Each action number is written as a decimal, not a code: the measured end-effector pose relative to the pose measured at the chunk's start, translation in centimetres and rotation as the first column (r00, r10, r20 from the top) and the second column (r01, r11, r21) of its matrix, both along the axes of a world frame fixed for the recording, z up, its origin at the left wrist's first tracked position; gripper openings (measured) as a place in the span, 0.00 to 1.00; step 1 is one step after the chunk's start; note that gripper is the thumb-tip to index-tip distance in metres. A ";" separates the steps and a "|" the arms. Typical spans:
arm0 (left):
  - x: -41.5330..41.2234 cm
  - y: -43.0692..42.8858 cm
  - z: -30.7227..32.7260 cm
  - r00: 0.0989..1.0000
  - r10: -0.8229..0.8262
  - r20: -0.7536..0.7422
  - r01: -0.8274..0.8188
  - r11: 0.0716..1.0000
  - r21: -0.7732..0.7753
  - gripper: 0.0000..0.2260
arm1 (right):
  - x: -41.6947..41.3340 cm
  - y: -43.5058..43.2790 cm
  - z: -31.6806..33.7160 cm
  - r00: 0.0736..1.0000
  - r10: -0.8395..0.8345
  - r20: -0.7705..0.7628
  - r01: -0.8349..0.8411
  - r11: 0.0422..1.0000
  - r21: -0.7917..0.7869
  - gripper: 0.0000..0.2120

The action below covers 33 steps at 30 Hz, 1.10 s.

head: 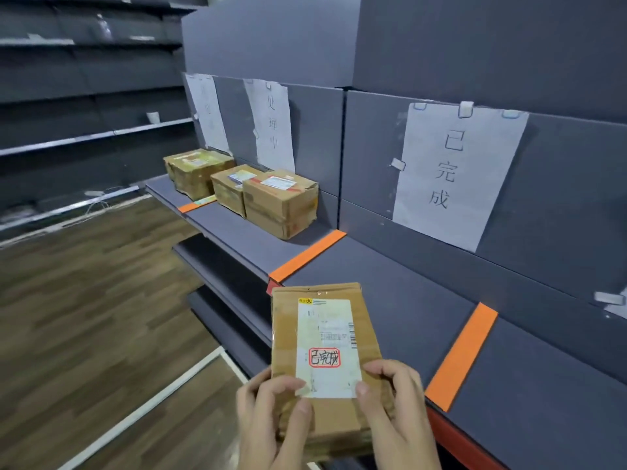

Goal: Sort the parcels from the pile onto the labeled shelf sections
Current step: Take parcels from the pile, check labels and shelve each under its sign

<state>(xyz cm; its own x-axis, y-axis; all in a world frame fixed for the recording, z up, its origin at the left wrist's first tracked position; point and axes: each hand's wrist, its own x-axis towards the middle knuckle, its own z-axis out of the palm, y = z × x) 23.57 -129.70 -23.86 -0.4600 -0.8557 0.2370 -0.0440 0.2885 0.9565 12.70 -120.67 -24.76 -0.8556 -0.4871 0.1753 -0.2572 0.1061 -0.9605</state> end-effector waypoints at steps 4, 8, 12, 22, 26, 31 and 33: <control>-3.4 -4.5 -0.1 0.999 -0.019 0.035 0.019 1.000 -0.007 0.09 | -3.3 -4.2 -0.2 1.000 -0.005 0.027 0.005 1.000 0.006 0.15; -7.1 -8.8 -0.9 0.989 -0.121 0.084 0.124 0.992 -0.034 0.09 | -6.5 -7.4 -1.0 0.996 -0.037 0.080 0.033 0.999 0.043 0.09; -11.0 -13.1 -1.8 0.962 -0.259 0.087 0.260 0.966 0.000 0.05 | -9.0 -10.6 -1.9 0.982 -0.147 0.120 0.141 0.988 0.057 0.09; -21.8 -26.3 -5.6 0.761 -0.622 0.185 0.623 0.780 0.059 0.09 | -14.9 -21.7 -5.9 0.862 -0.475 0.176 0.472 0.880 0.060 0.07; -25.1 -29.8 -7.1 0.686 -0.688 0.237 0.695 0.716 0.065 0.08 | -17.0 -25.0 -7.7 0.808 -0.570 0.152 0.562 0.822 0.091 0.08; -28.5 -32.4 -7.8 0.606 -0.750 0.266 0.758 0.645 0.091 0.11 | -19.1 -27.6 -8.4 0.743 -0.658 0.117 0.651 0.753 0.096 0.08; -29.9 -33.0 -7.9 0.578 -0.764 0.287 0.779 0.622 0.087 0.11 | -20.1 -28.1 -8.4 0.717 -0.690 0.100 0.680 0.724 0.120 0.08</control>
